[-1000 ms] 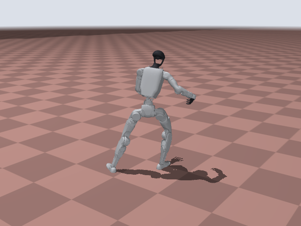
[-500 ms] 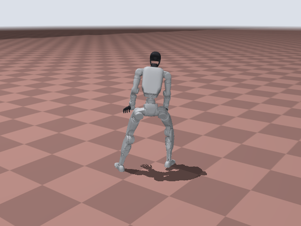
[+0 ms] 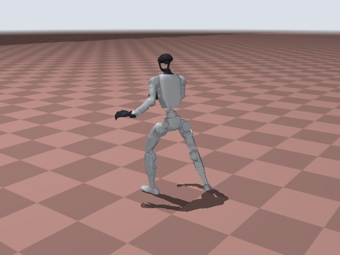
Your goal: Kungfu
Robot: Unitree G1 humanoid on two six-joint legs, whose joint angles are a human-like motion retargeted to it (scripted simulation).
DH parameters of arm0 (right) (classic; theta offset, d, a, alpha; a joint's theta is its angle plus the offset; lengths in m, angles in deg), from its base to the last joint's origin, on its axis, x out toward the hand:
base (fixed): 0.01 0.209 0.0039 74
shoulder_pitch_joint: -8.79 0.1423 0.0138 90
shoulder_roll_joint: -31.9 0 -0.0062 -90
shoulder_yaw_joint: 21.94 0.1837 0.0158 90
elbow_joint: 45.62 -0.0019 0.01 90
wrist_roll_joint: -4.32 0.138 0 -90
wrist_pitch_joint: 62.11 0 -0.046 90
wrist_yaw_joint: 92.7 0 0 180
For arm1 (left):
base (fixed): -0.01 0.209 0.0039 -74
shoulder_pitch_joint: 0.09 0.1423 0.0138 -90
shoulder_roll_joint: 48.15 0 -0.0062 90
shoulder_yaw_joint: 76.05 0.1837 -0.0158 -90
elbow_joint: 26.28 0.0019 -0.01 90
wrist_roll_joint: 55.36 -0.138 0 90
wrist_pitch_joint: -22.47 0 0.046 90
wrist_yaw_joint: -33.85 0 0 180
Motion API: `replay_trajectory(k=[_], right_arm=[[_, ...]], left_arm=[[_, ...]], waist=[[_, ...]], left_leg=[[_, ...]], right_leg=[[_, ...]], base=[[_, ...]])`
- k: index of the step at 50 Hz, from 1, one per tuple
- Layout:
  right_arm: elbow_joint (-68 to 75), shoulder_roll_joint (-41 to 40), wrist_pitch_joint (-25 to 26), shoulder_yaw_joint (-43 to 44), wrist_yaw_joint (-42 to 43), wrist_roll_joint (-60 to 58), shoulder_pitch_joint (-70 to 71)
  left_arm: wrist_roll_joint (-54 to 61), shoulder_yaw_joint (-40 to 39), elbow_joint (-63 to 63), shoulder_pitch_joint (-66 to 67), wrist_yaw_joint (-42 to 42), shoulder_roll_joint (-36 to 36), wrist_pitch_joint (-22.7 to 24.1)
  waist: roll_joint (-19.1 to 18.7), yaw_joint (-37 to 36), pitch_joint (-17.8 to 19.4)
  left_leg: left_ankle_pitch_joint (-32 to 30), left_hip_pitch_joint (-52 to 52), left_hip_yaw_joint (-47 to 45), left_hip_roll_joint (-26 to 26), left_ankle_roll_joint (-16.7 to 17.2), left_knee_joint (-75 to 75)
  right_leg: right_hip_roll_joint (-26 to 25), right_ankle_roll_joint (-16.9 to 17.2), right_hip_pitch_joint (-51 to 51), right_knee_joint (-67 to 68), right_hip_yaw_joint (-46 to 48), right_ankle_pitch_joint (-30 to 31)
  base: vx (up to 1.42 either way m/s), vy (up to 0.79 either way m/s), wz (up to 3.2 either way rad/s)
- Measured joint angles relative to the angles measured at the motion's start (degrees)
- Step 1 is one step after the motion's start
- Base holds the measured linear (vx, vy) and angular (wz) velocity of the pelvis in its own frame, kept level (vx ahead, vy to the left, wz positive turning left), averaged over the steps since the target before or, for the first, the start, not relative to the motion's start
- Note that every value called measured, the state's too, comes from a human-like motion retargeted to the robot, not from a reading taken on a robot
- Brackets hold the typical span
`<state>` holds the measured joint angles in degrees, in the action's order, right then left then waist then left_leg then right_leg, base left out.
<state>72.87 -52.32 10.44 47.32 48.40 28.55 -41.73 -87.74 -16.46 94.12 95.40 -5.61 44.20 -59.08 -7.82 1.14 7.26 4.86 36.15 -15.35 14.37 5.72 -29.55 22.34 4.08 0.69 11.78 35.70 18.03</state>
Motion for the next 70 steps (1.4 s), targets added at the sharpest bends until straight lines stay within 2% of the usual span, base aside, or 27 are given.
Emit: replay_trajectory(k=[2, 3, 5, 8, 12, 16, 18, 19, 20, 22, 23, 25, 28, 31, 35, 40, 42, 44, 45, 48, 50, 51, 52, 55, 57, 61, 70], right_arm=[[-3.8, 1.6, -0.9, -0.1, 0.9, 0.2, 0.8], [-6.0, 2.5, -1.4, 0.4, 1.2, -0.8, 1.1], [-10.9, 4.8, -3.7, 2.0, 3.0, -4.3, 1.4], [-18.3, 7.8, -9.9, 4.8, 12.0, -14.1, 0.2], [-28.5, 9.4, -17.1, 9.5, 34.4, -29.6, -6.4], [-35.5, 6.9, -23.9, 12.9, 59.3, -41.1, -15.4], [-37.1, 5.0, -26.6, 12.9, 70.2, -46.1, -19.6], [-37.0, 3.9, -26.7, 12.6, 74.6, -49.1, -21.5], [-36.6, 2.9, -26.2, 12.3, 78.5, -52.4, -23.4], [-36.6, 0.6, -17.6, 12.0, 93.4, -65.9, -28.3], [-37.4, 0.9, -13.1, 12.4, 101.3, -71.2, -31.3], [-36.3, 0.4, -11.0, 11.3, 105.2, -75.5, -35.9], [-33.9, 1.0, -17.1, 8.5, 98.5, -71.3, -39.4], [-33.9, 2.7, -18.4, 7.8, 97.3, -68.1, -39.7], [-34.1, 5.1, -18.6, 5.0, 94.2, -64.9, -35.8], [-35.5, 9.5, -25.6, -2.9, 89.1, -51.0, -19.4], [-37.8, 13.8, -31.1, -4.3, 83.3, -38.9, -9.5], [-41.7, 19.9, -34.9, -5.0, 73.2, -21.8, 1.9], [-44.4, 23.4, -35.5, -5.7, 67.3, -12.3, 8.0], [-52.0, 31.5, -32.6, -10.2, 52.6, 13.0, 28.3], [-53.6, 32.5, -29.0, -13.2, 44.1, 23.2, 39.2], [-53.1, 32.0, -27.7, -13.9, 39.5, 25.4, 42.5], [-52.6, 31.5, -26.4, -14.2, 35.0, 26.7, 45.3], [-50.8, 28.9, -23.3, -12.8, 24.9, 23.3, 49.5], [-50.0, 26.3, -23.3, -11.6, 24.4, 18.8, 49.4], [-48.7, 22.8, -27.7, -11.0, 31.3, 16.0, 45.6], [-45.7, 19.4, -29.1, -9.6, 33.9, 15.2, 41.7]], left_arm=[[5.7, -1.3, -2.5, -0.8, 8.3, -6.2, 5.5], [10.6, -1.2, -2.9, -2.5, 12.7, -9.4, 7.2], [20.5, 0.5, -3.0, -8.4, 20.5, -14.2, 9.5], [30.8, 6.6, -3.7, -19.5, 30.9, -19.3, 10.6], [39.8, 22.3, -6.4, -32.7, 49.1, -20.6, 4.4], [51.7, 40.3, -11.1, -36.4, 69.2, -12.8, -3.7], [59.3, 48.6, -11.3, -35.1, 74.1, -6.2, -6.1], [63.1, 51.7, -10.2, -33.8, 76.2, -2.3, -7.9], [66.8, 54.4, -8.6, -32.4, 78.3, 1.7, -10.2], [69.2, 55.1, -1.2, -29.6, 78.8, 10.0, -14.1], [72.4, 53.7, 1.0, -28.7, 78.5, 12.4, -13.0], [75.8, 50.3, 4.9, -26.7, 75.1, 16.1, -11.1], [76.1, 52.2, 6.2, -24.7, 69.9, 16.6, -6.8], [75.7, 54.0, 5.1, -22.1, 68.9, 16.0, -7.2], [78.8, 53.0, 1.9, -19.4, 65.8, 15.5, -7.6], [84.7, 47.8, -9.5, -20.3, 54.3, 12.8, -3.0], [86.2, 46.4, -17.1, -23.4, 45.8, 10.4, 3.2], [82.9, 47.1, -28.0, -27.7, 33.5, 7.3, 10.5], [79.5, 47.8, -34.2, -30.1, 26.1, 5.5, 13.2], [63.9, 48.4, -49.2, -37.7, 4.5, 3.6, 15.4], [55.2, 48.2, -55.7, -41.7, -7.3, 3.7, 16.8], [51.5, 48.8, -57.8, -42.9, -12.9, 3.9, 17.9], [48.3, 49.1, -59.6, -43.9, -17.9, 3.8, 19.2], [42.0, 47.6, -63.7, -45.2, -26.2, 1.4, 23.3], [40.3, 46.8, -65.0, -44.2, -26.1, -0.2, 23.8], [40.2, 47.2, -64.5, -41.4, -27.4, -1.4, 24.5], [45.5, 44.5, -63.2, -39.7, -25.3, -1.8, 21.5]], waist=[[-0.3, 0.6, -1.4], [-0.6, 1.2, -1.7], [-1.8, 4.6, -1.6], [-2.8, 10.0, -0.9], [0.2, 14.2, 0.1], [2.1, 22.8, 4.1], [2.8, 26.1, 6.7], [3.4, 27.8, 7.9], [4.0, 29.5, 9.0], [4.7, 31.9, 11.1], [4.8, 32.7, 11.8], [5.6, 34.4, 12.6], [5.7, 36.1, 12.5], [5.1, 33.9, 10.9], [3.8, 26.4, 6.8], [4.3, 10.9, 0.6], [5.6, 3.5, -2.2], [5.3, -1.2, -4.0], [5.0, -4.0, -4.3], [10.4, -14.9, -1.8], [16.0, -23.7, -1.7], [18.2, -27.5, -2.3], [19.9, -30.4, -2.8], [19.4, -30.0, -3.7], [17.3, -27.8, -3.7], [15.0, -24.1, -4.2], [12.6, -21.0, -4.4]], left_leg=[[-0.4, -3.1, 2.5, -3.3, -0.7, 2.1], [-1.1, -4.7, 4.1, -4.7, -1.5, 3.3], [-3.0, -7.8, 10.2, -8.1, -2.7, 6.0], [-4.3, -13.0, 17.4, -11.5, -3.9, 9.3], [-5.1, -22.0, 21.1, -16.7, -5.0, 13.2], [-4.1, -32.0, 28.0, -21.7, -8.4, 14.4], [-3.2, -37.2, 29.8, -23.2, -10.5, 14.7], [-3.0, -39.9, 30.5, -23.8, -11.6, 15.4], [-2.8, -42.6, 31.1, -24.2, -12.5, 16.3], [-2.8, -46.7, 31.4, -23.3, -13.2, 18.0], [-2.8, -47.9, 30.8, -22.7, -13.5, 18.5], [-2.8, -49.6, 30.4, -22.3, -14.0, 18.7], [-2.7, -50.3, 30.3, -22.5, -14.6, 18.2], [-2.9, -49.3, 30.0, -22.4, -14.3, 18.2], [-3.0, -45.1, 28.7, -22.4, -12.5, 18.4], [-1.8, -30.7, 26.4, -22.0, -6.7, 12.3], [-1.2, -20.0, 26.9, -23.0, -4.5, 5.3], [-1.2, -11.0, 32.2, -24.3, -3.1, -1.1], [-1.5, -7.3, 34.8, -24.9, -2.4, -3.8], [0.8, 0.5, 33.2, -27.5, -3.0, -12.7], [3.9, 6.4, 27.7, -27.3, -3.7, -18.7], [6.1, 9.8, 24.9, -26.5, -4.2, -22.4], [7.8, 12.8, 23.0, -25.9, -4.8, -25.5], [8.4, 17.9, 23.8, -25.9, -5.8, -30.5], [7.9, 19.0, 24.3, -25.4, -6.4, -31.9], [5.5, 18.8, 24.0, -23.7, -5.8, -31.5], [2.0, 14.2, 21.3, -17.1, -4.8, -23.8]], right_leg=[[-5.7, -2.2, 0.0, 3.8, -17.1, -2.6], [-10.4, -1.3, 1.0, 7.8, -27.7, -6.8], [-20.5, 1.9, 2.9, 16.3, -39.4, -15.5], [-29.1, 4.1, 9.5, 23.5, -39.9, -21.0], [-30.9, -0.7, 18.0, 16.0, -36.8, -21.2], [-30.3, -3.9, 26.6, 4.1, -35.5, -12.7], [-30.0, -3.0, 30.3, -2.1, -34.8, -9.0], [-29.8, -0.6, 31.8, -4.9, -33.3, -8.6], [-29.4, 2.4, 33.3, -7.6, -31.3, -8.7], [-30.5, 3.9, 36.1, -11.5, -29.8, -9.7], [-31.5, 2.5, 37.7, -12.4, -29.9, -10.3], [-31.6, 2.4, 39.9, -12.1, -27.6, -11.2], [-30.5, 3.5, 40.8, -8.7, -24.7, -9.8], [-30.2, 2.5, 38.8, -6.5, -27.8, -8.4], [-29.5, 1.7, 32.3, -3.7, -32.6, -9.8], [-25.6, 1.8, 21.5, 6.1, -39.3, -12.0], [-21.8, 1.1, 16.9, 9.8, -39.9, -13.8], [-18.8, -0.9, 11.0, 11.7, -35.0, -15.1], [-18.1, -2.2, 7.6, 12.4, -32.5, -15.9], [-15.0, -4.5, -5.3, 9.0, -30.5, -15.6], [-11.6, -2.1, -11.7, 3.5, -29.5, -11.1], [-10.7, 3.4, -12.9, 1.2, -30.5, -15.4], [-10.3, 7.1, -13.9, -1.0, -30.5, -19.8], [-11.4, 5.4, -14.7, -3.4, -20.7, -31.6], [-11.9, 6.2, -13.7, -1.0, -18.5, -34.8], [-13.6, 9.3, -12.5, 1.1, -23.1, -35.4], [-12.7, 4.2, -9.7, 0.2, -24.4, -34.4]], base=[[0.70, 0.39, 2.06], [0.61, 0.31, 2.31], [0.61, 0.43, 2.75], [0.55, 0.18, 2.34], [0.56, 0.11, 1.55], [0.43, 0.08, 1.97], [0.33, 0.16, 1.13], [0.31, 0.18, 0.81], [0.28, 0.15, 0.60], [0.24, 0.07, 0.17], [0.23, -0.01, -0.16], [0.21, -0.07, -0.08], [0.15, -0.06, 0.06], [0.09, -0.06, -0.17], [0.04, -0.06, -0.52], [-0.19, -0.07, -0.61], [-0.50, -0.29, 0.38], [-0.55, -0.52, 1.80], [-0.58, -0.68, 1.45], [-0.49, -0.76, 0.35], [-0.11, -0.70, -1.25], [0.07, -0.51, -1.56], [0.07, -0.36, -0.95], [-0.16, -0.21, 0.11], [-0.32, -0.03, -0.03], [-0.31, 0.00, -0.24], [-0.29, -0.04, -0.70]])
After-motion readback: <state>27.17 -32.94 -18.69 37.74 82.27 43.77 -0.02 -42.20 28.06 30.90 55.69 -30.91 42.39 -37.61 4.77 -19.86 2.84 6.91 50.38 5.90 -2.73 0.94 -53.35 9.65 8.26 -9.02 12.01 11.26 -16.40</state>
